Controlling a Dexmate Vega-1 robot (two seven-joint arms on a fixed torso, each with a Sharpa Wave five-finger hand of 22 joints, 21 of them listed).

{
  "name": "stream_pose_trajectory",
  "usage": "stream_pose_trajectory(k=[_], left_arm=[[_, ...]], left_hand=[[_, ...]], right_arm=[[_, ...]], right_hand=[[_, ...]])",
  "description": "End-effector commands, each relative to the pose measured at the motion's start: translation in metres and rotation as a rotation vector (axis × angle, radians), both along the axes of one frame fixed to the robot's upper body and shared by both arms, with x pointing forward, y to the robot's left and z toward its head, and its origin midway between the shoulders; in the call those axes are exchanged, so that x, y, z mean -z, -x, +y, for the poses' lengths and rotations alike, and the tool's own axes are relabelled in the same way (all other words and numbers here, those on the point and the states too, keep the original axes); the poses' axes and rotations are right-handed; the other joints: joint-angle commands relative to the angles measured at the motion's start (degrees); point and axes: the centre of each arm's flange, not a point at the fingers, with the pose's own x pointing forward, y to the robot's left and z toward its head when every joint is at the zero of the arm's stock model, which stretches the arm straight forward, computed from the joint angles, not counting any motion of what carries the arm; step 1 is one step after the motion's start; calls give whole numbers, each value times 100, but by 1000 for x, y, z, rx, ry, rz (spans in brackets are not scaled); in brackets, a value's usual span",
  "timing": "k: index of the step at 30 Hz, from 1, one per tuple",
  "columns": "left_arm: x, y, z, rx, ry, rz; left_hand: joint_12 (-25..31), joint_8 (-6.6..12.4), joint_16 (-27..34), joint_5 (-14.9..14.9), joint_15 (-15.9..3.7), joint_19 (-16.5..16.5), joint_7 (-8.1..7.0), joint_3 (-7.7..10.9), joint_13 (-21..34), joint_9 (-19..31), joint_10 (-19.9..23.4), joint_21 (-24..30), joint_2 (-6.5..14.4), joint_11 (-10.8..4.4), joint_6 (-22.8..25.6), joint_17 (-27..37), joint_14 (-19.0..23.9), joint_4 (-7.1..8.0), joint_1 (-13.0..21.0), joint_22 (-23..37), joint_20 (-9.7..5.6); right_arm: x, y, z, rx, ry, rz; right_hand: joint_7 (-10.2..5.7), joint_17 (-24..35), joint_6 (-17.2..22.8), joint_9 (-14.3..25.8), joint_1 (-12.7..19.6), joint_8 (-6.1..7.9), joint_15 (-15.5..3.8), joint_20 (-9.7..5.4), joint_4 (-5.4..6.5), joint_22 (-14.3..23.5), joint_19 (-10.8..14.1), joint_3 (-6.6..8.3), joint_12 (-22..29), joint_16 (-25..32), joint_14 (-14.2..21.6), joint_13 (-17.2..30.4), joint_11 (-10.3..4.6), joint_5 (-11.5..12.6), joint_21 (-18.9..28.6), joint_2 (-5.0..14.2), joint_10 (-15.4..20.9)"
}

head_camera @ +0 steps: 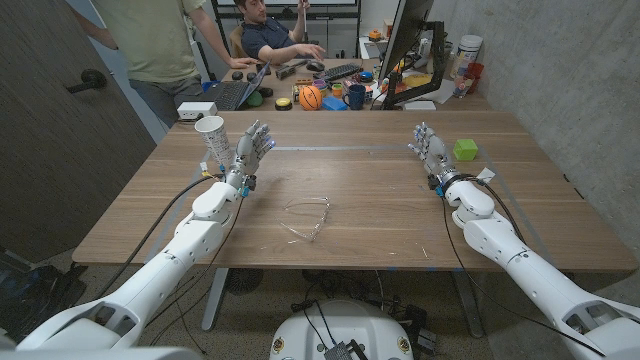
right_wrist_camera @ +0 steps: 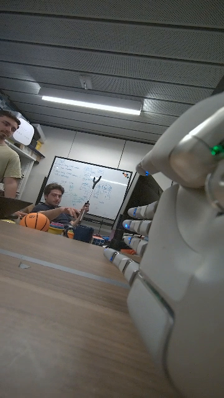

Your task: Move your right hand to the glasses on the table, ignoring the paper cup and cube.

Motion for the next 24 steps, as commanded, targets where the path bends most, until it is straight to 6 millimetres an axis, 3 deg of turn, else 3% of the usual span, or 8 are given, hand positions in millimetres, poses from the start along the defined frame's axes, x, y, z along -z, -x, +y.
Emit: stream_pose_trajectory(k=[1,15,24], left_arm=[[1,5,2,-4,11,-4],[5,6,3,-1,18,0],[6,6,4,0,25,-4]], left_hand=[[31,23,32,33,-8,67,-10,28,21,15,68,25,67,6,58,22,63,-1,-4,14,-3],[29,22,32,34,-11,65,-1,17,21,15,65,12,68,-8,56,22,61,0,-6,15,20],[28,26,30,34,-9,69,-16,7,21,15,62,2,67,-4,64,22,57,0,-8,15,20]], right_arm=[[3,6,0,6,-5,-9],[-9,11,9,-1,12,-66],[-28,24,18,19,86,-137]], right_hand=[[-2,27,-60,18,20,28,-8,-10,-11,28,-40,33,21,21,-39,18,-30,35,32,44,7],[-114,26,-55,17,21,29,1,1,-34,27,-28,2,4,17,-31,17,-53,34,12,2,-29],[-332,32,84,13,-27,65,25,116,-87,18,-1,-157,11,24,-13,16,-78,25,-24,-242,-5]])
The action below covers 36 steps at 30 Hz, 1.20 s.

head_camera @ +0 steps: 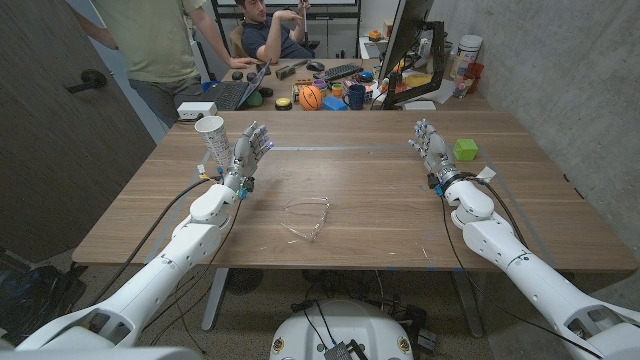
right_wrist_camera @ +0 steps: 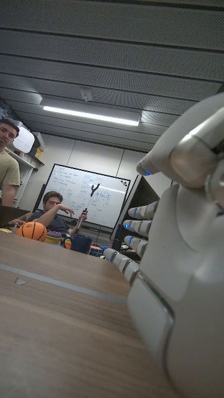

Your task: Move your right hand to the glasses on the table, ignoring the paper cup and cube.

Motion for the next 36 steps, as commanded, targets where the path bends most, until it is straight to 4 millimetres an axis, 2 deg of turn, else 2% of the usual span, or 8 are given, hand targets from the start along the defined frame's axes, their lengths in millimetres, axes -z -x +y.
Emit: stream_pose_trajectory(k=[1,12,14,28,32,36], left_arm=[[1,0,1,3,8,-7],[0,-2,4,1,9,-9],[0,-2,5,1,8,-9],[-5,-5,8,1,1,-18],[-7,-6,8,2,-2,-18],[-7,-6,9,1,-3,-18]], left_hand=[[29,26,30,36,-9,60,4,8,22,16,63,1,67,-3,44,23,56,1,-9,16,10],[26,25,29,38,-10,61,3,-1,22,16,55,-10,67,-3,44,23,53,0,-8,16,8],[26,24,28,38,-8,62,6,-2,22,16,56,-11,67,1,43,23,50,0,-8,17,10],[26,24,29,39,-5,66,16,-14,22,16,54,-24,66,1,43,23,51,-1,-9,17,8],[26,24,29,40,-8,67,9,-18,22,16,53,-28,65,0,45,23,49,-1,-10,17,7],[26,23,29,40,-5,66,11,-22,22,16,52,-32,64,-2,42,23,49,0,-12,17,8]], right_arm=[[-20,14,11,22,86,-79],[-47,33,25,66,187,-182],[-50,35,26,68,200,-198],[-71,57,43,82,258,-319],[-74,65,47,99,280,-351],[-76,71,52,112,303,-377]], right_hand=[[-98,23,18,13,3,18,38,98,-15,18,19,-68,9,24,-13,17,-45,25,-27,-103,-10],[-207,22,-22,8,17,-14,126,191,-83,10,1,-168,-33,-6,-88,16,-98,36,-79,-262,-141],[-229,22,-37,8,19,-22,140,213,-97,9,-9,-191,-42,-7,-96,16,-146,39,-94,-296,-174],[-259,21,-80,7,30,-38,157,224,-132,6,-13,-246,-47,-12,-127,15,-179,52,-128,-366,-235],[-279,20,-105,7,44,-44,195,347,-150,5,-14,-269,-55,-12,-139,15,-247,61,-150,-384,-289],[-294,20,-107,8,49,-43,206,349,-156,4,-19,-276,-52,-13,-145,14,-270,64,-161,-387,-296]])
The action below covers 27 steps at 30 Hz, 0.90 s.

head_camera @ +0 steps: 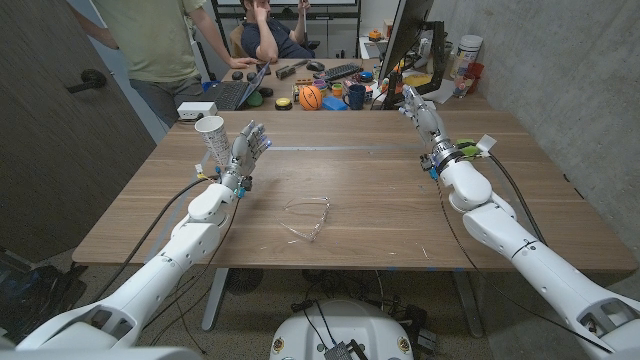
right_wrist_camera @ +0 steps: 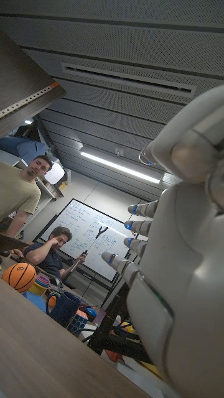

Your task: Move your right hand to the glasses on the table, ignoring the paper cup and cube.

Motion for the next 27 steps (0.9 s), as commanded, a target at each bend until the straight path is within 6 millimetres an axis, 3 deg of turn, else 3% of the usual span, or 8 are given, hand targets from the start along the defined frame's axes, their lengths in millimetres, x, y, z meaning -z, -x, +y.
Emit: stream_pose_trajectory(k=[1,5,9,18,21,27], left_arm=[[-3,-2,1,0,-5,-2],[-3,-2,1,2,-5,-1],[-3,-2,1,2,-4,-1],[-4,-1,1,-3,-8,-2],[-4,-1,2,-5,-9,-2],[-5,0,2,-7,-10,-4]], left_hand=[[32,24,29,40,-5,44,13,-23,23,17,58,-10,63,13,44,25,49,1,-12,19,-11],[34,24,30,41,-4,49,7,-27,23,17,62,-12,62,14,44,25,50,2,-15,19,-14],[31,24,30,41,-4,47,11,-32,23,17,56,-16,60,4,44,25,50,3,-17,19,-12],[29,23,30,42,-6,51,7,-45,23,18,49,-25,56,6,41,26,49,7,-25,20,-14],[32,24,31,42,-6,52,11,-50,23,18,55,-28,54,15,45,26,49,9,-27,20,-13],[30,23,32,43,-2,54,13,-57,23,18,50,-33,52,1,43,26,51,11,-31,21,-13]], right_arm=[[-10,21,14,31,68,-93],[-12,27,20,50,107,-123],[-14,32,27,58,149,-143],[-19,46,45,97,302,-207],[-20,51,50,132,354,-230],[-20,58,63,154,449,-261]], right_hand=[[-77,17,-8,9,16,-10,38,62,-25,19,-17,-22,-14,-12,-21,15,-68,45,-14,-36,-18],[-112,16,-3,9,26,-7,47,53,-34,19,-13,-28,-12,-11,-24,14,-95,51,-23,-38,-24],[-207,16,-25,8,56,-12,74,221,-61,16,-4,-49,-19,-10,-41,13,-187,67,-51,-47,-83],[-335,16,-66,7,97,-19,187,350,-108,8,-11,-91,-22,-16,-86,13,-260,79,-103,-98,-156],[-377,17,-103,6,133,-25,217,513,-142,-3,0,-114,-21,-14,-106,13,-288,88,-137,-128,-197],[-454,17,-114,6,164,-23,210,546,-167,-9,7,-126,-17,-12,-115,13,-319,96,-161,-144,-217]])
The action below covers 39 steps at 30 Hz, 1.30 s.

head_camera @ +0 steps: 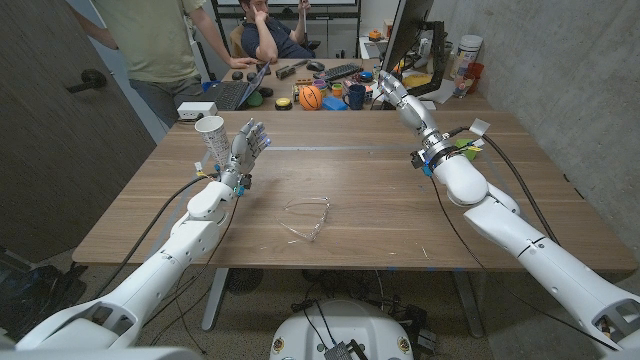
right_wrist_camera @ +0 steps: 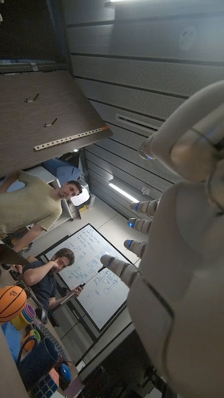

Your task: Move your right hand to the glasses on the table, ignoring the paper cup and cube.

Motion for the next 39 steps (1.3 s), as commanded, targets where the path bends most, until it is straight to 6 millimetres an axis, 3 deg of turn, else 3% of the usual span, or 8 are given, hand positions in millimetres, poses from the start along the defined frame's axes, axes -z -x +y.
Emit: stream_pose_trajectory(k=[1,20,27,30,39], left_arm=[[-2,1,0,-3,-6,-2],[-1,5,1,-7,-9,-6],[0,8,2,-10,-9,-4],[0,9,3,-12,-9,-3],[2,10,3,-13,-15,7]], left_hand=[[31,24,32,44,-2,55,14,-26,24,18,53,-13,52,14,44,27,50,13,-32,21,-13],[32,23,33,47,3,58,18,-60,24,19,53,-33,40,17,43,30,46,32,-59,23,-9],[32,24,34,48,5,60,28,-78,24,19,54,-42,33,6,44,31,47,42,-73,24,-9],[33,25,34,49,9,62,32,-83,24,19,57,-44,31,15,47,31,44,46,-77,24,-8],[33,26,35,52,11,63,32,-100,24,19,57,-53,28,27,50,32,45,58,-89,25,-8]], right_arm=[[0,15,25,104,217,-86],[12,27,65,165,472,-155],[17,31,81,198,574,-179],[18,34,86,221,611,-195],[27,42,96,295,693,-242]], right_hand=[[-90,16,1,20,44,-4,35,63,-45,17,12,-1,-19,-11,-27,13,-31,33,-14,-21,-20],[-260,16,-79,19,211,-5,14,151,-154,-4,45,4,-24,-8,-64,14,-81,73,-96,-31,-136],[-349,15,-69,19,448,27,27,268,-301,-18,362,22,5,17,-26,15,-128,107,-95,-33,-158],[-355,14,-31,20,573,41,10,302,-383,-25,624,11,31,50,76,14,-151,126,-85,-50,-118],[-363,13,-124,20,841,16,-7,371,-542,-33,757,25,12,44,118,14,-183,173,-186,-53,-188]])
